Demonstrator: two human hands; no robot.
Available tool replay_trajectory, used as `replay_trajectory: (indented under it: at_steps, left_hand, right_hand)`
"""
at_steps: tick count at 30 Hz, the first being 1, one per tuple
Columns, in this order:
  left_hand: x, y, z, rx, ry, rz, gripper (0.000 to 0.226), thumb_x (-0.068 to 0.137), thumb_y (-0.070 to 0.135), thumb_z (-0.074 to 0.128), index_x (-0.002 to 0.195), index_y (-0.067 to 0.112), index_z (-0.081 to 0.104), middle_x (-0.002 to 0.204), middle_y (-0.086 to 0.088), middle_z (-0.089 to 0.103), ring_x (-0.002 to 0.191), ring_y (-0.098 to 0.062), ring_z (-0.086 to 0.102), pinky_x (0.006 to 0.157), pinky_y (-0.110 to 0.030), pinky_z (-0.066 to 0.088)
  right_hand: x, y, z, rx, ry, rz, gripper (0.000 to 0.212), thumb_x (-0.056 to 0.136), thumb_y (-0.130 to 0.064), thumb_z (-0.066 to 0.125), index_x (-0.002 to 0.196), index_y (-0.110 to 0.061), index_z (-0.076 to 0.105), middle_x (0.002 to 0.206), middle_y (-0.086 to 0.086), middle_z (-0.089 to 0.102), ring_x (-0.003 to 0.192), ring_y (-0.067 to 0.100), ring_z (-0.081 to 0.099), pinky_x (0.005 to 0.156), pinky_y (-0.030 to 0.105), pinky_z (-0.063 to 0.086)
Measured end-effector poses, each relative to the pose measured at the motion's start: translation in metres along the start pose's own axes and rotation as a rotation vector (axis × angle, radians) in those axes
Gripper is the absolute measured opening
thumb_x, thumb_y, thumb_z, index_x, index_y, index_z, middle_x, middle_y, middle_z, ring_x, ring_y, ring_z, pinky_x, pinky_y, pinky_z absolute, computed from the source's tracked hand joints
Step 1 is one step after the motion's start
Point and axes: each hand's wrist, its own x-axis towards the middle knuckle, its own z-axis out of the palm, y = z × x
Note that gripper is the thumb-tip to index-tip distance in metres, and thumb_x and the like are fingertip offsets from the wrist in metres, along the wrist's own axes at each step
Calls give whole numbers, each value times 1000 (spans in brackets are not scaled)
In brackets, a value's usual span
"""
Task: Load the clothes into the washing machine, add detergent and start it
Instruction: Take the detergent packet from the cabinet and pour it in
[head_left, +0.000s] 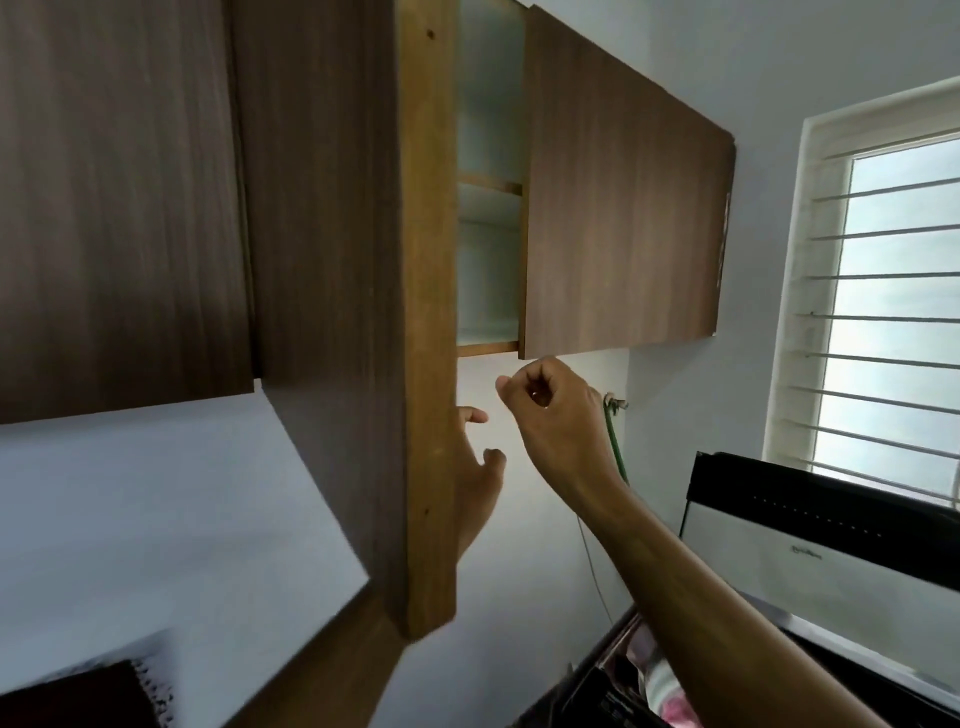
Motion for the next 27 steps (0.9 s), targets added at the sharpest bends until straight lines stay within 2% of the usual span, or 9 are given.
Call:
replay_trajectory:
  at_steps: [3,5,8,10,16,18,21,24,27]
  left_hand:
    - [30,-18,18,15,41,-13,37,84,29,66,119,22,55,121,9,52,106,-1,46,93,-12,35]
    - [47,-22,31,80,70,-17,40,85,27,73,120,22,55,131,2,54,117,-10,48,95,-20,35]
    - [71,-35,42,66,129,-4,43,85,25,77,121,19,55,132,-4,55,120,-21,49,96,-29,41]
    - [84,-43,45,81,186,37,44,83,22,79,120,18,55,131,-5,55,119,-22,50,95,-28,42]
    - [110,-69,40,189,366,68,53,78,11,80,125,13,54,132,-10,55,122,-25,50,98,-29,44]
    - [117,-78,34,225,399,91,56,76,7,80,126,12,54,133,-10,54,124,-24,49,100,-26,42]
    - [126,-90,21,247,422,70,59,77,2,76,130,13,52,140,-10,48,132,-23,44,102,-15,33]
    - [135,-99,6,263,447,30,59,81,1,74,134,16,52,150,-8,41,143,-22,33,100,-5,22]
    - [146,-108,-7,281,487,5,58,83,3,75,135,18,53,151,-8,40,144,-23,32,98,1,22]
  right_hand:
    - [30,19,16,11,-79,11,13,96,-32,62,90,-23,57,90,-9,63,81,10,59,70,15,47]
    - [48,30,27,18,-125,19,12,94,-32,64,93,-25,54,94,-10,61,82,10,58,71,17,48]
    - [72,38,42,13,-200,28,18,93,-35,66,100,-25,53,100,-7,61,86,12,58,70,19,47]
    - [87,42,54,-3,-226,13,21,92,-36,67,101,-24,52,100,-8,60,88,12,57,68,19,45]
    - [128,51,96,69,-288,-76,20,90,-21,68,104,-19,54,102,-4,56,84,9,52,64,16,40]
    - [139,53,112,97,-320,-86,22,89,-21,69,105,-21,54,103,-4,56,83,8,52,63,15,39]
    - [155,51,140,112,-373,-158,25,89,-23,70,110,-21,55,109,-5,57,93,9,54,66,13,40]
    - [168,43,167,151,-447,-183,33,89,-24,71,118,-19,55,115,-2,57,101,13,56,74,18,43]
    - [183,29,193,193,-523,-192,42,87,-23,72,126,-19,54,125,2,59,108,15,57,79,22,44]
